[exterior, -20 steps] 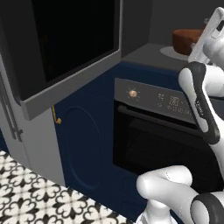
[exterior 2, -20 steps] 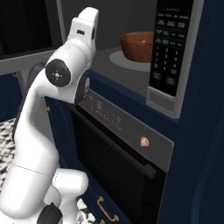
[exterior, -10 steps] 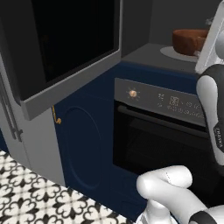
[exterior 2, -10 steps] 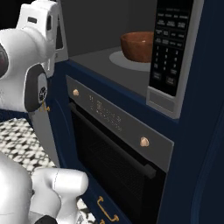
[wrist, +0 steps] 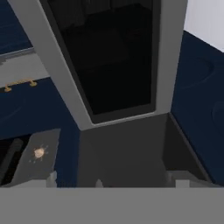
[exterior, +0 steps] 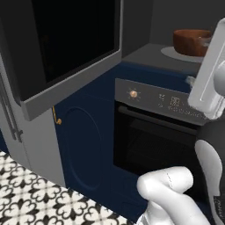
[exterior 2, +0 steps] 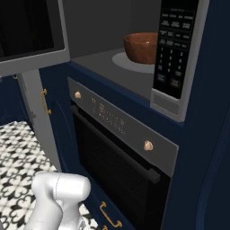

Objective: Pick the garlic from the sink and place it in the bowl. Then pick the bowl and place it in the microwave. Then close the microwave door and press the start button.

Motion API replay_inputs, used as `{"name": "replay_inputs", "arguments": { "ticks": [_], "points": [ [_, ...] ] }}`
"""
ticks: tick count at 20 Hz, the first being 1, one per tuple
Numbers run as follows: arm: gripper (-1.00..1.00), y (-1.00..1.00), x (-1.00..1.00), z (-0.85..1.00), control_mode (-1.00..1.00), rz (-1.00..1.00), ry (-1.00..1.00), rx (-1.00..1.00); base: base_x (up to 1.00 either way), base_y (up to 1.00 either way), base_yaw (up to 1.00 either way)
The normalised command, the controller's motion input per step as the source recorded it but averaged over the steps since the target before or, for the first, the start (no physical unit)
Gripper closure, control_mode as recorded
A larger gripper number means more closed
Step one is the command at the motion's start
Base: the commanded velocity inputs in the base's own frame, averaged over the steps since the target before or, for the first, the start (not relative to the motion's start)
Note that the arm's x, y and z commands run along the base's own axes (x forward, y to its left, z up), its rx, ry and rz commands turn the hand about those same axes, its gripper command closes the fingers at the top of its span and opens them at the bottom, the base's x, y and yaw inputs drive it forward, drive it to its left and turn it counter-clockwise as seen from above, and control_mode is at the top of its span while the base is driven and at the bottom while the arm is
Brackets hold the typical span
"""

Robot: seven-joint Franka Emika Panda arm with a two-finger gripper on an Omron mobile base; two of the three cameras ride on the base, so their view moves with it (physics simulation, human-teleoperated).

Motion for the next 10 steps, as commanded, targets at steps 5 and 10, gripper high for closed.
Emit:
{"name": "replay_inputs", "arguments": {
  "ticks": [5,10],
  "points": [
    [-1.0,0.97,-0.96,-0.42,-1.0,0.0,-0.05,0.0,0.0,0.0,0.0],
    [-1.0,0.97,-0.28,-0.67,-1.0,-0.01,-0.04,-0.15,0.0,0.0,0.0]
  ]
}}
